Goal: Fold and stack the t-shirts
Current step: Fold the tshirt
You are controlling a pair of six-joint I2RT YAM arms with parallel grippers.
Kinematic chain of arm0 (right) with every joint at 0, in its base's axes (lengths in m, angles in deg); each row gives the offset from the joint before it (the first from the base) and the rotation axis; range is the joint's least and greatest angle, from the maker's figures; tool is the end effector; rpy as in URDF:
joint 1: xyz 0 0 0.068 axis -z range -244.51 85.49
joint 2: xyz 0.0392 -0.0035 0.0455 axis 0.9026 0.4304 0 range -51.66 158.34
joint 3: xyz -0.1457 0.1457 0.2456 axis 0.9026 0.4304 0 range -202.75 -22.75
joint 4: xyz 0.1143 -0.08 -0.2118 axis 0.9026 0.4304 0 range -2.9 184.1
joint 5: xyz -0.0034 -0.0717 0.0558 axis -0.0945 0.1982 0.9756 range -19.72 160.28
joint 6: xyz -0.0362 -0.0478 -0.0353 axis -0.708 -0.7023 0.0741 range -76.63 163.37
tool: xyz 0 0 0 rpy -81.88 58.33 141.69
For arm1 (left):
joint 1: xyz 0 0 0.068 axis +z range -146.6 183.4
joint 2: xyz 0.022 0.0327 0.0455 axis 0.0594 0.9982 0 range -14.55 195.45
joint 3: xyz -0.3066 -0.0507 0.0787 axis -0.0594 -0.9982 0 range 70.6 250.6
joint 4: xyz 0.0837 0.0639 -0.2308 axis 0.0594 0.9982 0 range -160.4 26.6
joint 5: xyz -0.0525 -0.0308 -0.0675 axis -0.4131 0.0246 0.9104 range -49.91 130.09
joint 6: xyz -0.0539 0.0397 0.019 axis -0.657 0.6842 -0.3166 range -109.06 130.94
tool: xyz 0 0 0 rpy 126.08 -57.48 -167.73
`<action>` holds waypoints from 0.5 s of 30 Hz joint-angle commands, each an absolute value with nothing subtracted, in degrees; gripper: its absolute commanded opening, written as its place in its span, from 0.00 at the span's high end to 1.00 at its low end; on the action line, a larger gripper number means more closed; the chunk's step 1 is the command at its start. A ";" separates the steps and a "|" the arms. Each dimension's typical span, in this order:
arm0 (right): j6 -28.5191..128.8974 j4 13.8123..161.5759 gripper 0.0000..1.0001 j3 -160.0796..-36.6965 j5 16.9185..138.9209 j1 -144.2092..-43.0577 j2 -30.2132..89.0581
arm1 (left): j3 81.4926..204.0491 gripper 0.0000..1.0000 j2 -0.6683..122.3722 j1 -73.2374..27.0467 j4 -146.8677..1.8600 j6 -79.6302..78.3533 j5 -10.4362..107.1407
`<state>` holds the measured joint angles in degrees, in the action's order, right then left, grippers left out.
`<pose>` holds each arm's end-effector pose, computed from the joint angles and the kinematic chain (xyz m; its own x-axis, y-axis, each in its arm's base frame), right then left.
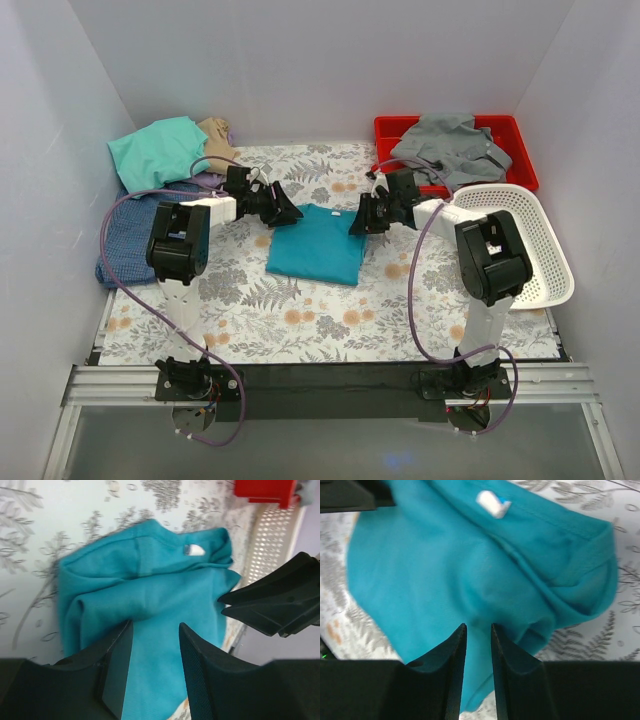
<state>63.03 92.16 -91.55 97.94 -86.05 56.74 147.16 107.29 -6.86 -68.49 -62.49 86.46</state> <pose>0.3882 0.1814 0.2188 -0.8284 -0.0068 -0.5600 -0.3756 0.7485 0.5465 0.4563 -0.1242 0.1705 -0.7876 -0.5295 0.3153 -0.5189 0.2939 -0.8027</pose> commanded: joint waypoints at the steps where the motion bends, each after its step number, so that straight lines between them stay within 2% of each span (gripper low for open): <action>1: 60.52 89.91 0.68 -92.45 90.33 -86.04 59.17 | 147.68 0.60 106.12 -7.05 -65.66 -58.16 77.03; 7: 58.15 90.44 0.68 -93.06 76.10 -86.04 59.35 | 147.07 0.60 105.94 -6.70 -64.51 -54.28 67.52; 11: 55.95 90.53 0.66 -93.24 75.02 -85.78 59.00 | 146.45 0.60 104.89 -6.53 -66.00 -54.36 68.48; 12: 55.16 89.57 0.58 -92.37 78.77 -85.78 58.39 | 146.10 0.60 103.32 -6.53 -67.14 -54.27 68.39; 14: 53.40 84.92 0.50 -90.79 82.92 -85.69 55.33 | 144.61 0.61 100.86 -6.53 -68.46 -54.19 68.83; 15: 53.13 83.77 0.33 -90.09 85.81 -85.78 54.00 | 143.91 0.61 97.89 -6.53 -70.03 -54.27 68.83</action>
<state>57.18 88.88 -91.48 81.83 -86.05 59.60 145.91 105.36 -7.21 -68.16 -56.76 73.50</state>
